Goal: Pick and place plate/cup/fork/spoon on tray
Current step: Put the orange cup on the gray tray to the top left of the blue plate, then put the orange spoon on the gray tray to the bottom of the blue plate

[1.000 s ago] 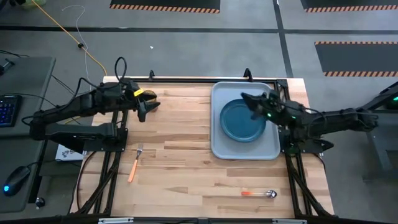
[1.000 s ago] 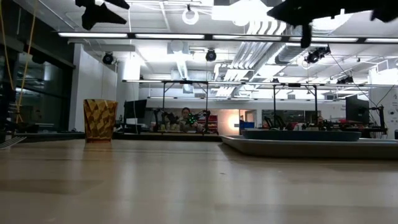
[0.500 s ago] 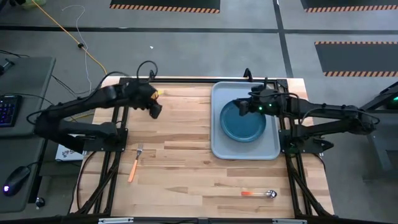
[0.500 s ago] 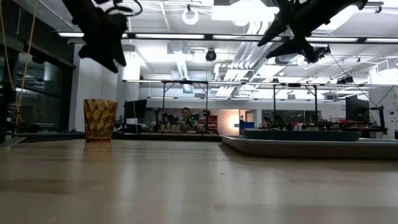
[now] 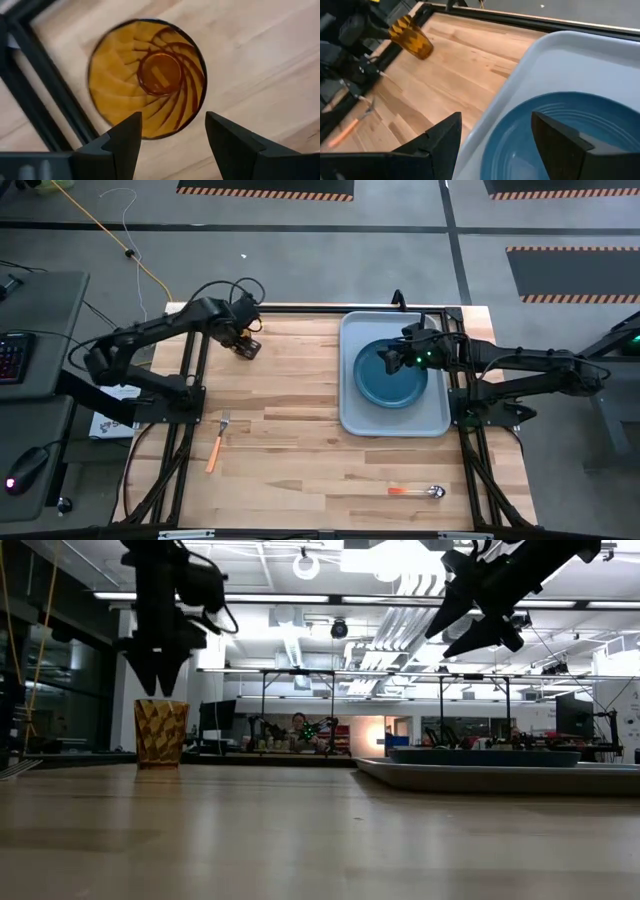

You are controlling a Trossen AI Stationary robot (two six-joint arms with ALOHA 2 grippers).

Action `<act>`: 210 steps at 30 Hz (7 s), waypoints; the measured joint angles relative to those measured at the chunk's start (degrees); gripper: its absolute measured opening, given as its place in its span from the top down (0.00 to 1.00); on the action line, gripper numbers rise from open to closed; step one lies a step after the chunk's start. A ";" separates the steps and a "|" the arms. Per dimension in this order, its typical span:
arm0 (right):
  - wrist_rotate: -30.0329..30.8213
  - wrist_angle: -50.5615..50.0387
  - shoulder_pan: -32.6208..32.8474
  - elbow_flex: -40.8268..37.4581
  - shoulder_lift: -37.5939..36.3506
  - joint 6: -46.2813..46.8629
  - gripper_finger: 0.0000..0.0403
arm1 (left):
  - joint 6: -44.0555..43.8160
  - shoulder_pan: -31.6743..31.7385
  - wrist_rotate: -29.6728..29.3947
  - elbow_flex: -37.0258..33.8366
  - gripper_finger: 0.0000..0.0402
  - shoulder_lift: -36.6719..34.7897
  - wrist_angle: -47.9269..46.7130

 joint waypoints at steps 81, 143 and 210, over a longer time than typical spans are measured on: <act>-5.03 18.31 0.02 0.22 -5.18 -4.39 0.42 | 31.40 -13.81 8.80 68.26 0.90 61.04 17.07; -5.04 23.34 -0.02 0.33 -4.92 -9.34 0.42 | 16.41 -6.62 28.87 72.72 0.57 31.71 12.21; -29.31 -5.03 55.97 -3.26 9.89 48.02 0.42 | 1.46 -23.36 15.40 -20.28 0.57 -34.36 82.98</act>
